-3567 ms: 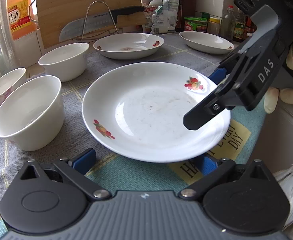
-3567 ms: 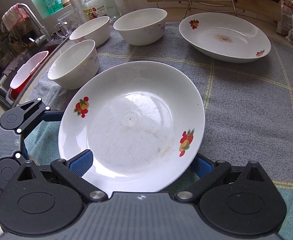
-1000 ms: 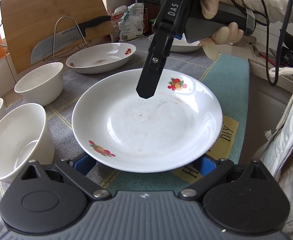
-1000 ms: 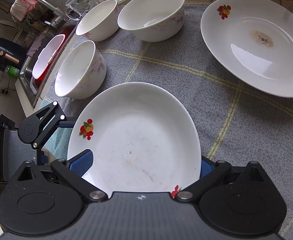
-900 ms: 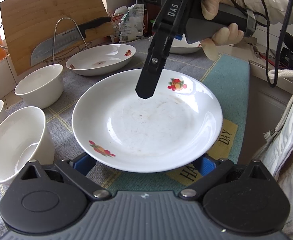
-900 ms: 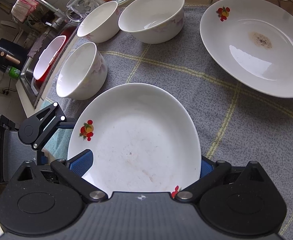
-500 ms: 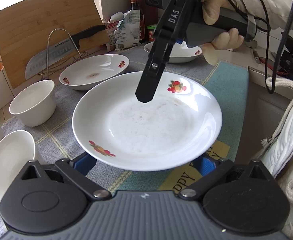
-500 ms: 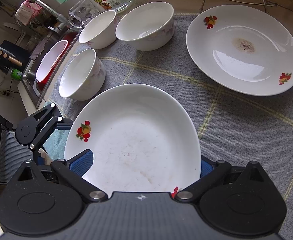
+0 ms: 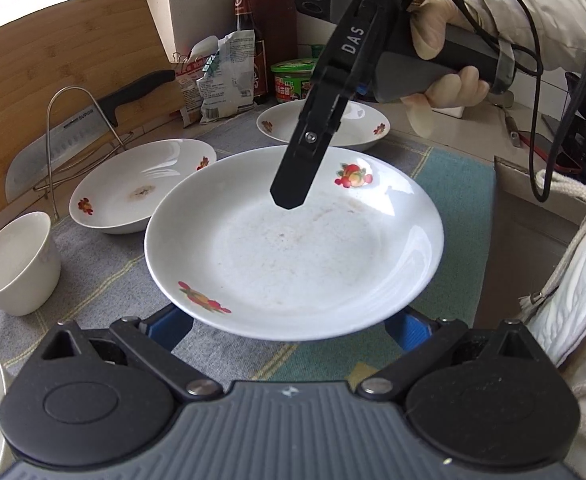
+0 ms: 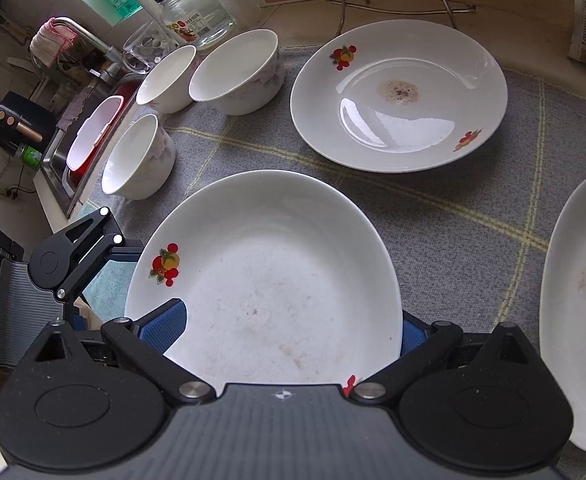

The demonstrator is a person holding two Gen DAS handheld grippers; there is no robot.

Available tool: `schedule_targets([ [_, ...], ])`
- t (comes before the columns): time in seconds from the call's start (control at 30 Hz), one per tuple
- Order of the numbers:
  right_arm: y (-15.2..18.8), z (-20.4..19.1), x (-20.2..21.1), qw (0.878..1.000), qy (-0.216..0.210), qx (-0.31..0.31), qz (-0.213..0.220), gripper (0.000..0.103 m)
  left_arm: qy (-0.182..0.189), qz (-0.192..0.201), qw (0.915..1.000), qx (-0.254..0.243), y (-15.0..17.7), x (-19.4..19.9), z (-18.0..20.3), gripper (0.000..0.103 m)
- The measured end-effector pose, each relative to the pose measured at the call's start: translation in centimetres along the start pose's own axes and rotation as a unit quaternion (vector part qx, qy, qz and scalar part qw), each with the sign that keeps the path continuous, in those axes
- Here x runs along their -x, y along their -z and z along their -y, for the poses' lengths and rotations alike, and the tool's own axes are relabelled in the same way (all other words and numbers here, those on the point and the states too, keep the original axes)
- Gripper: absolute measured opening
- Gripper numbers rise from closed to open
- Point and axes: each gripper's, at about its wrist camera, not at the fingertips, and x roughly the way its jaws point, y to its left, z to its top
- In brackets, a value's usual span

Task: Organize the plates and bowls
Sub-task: 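Carry the held plate with the right tool toward another white plate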

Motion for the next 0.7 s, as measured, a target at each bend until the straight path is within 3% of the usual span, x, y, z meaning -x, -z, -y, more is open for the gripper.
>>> schedule_targets([
  [0.7,2.3,8.9,6.3,0.999,0.017,-0.026,0.039,0.103,0.026,0.002,0.9993,-0.027,-7.6,-7.3,2.7,0.101],
])
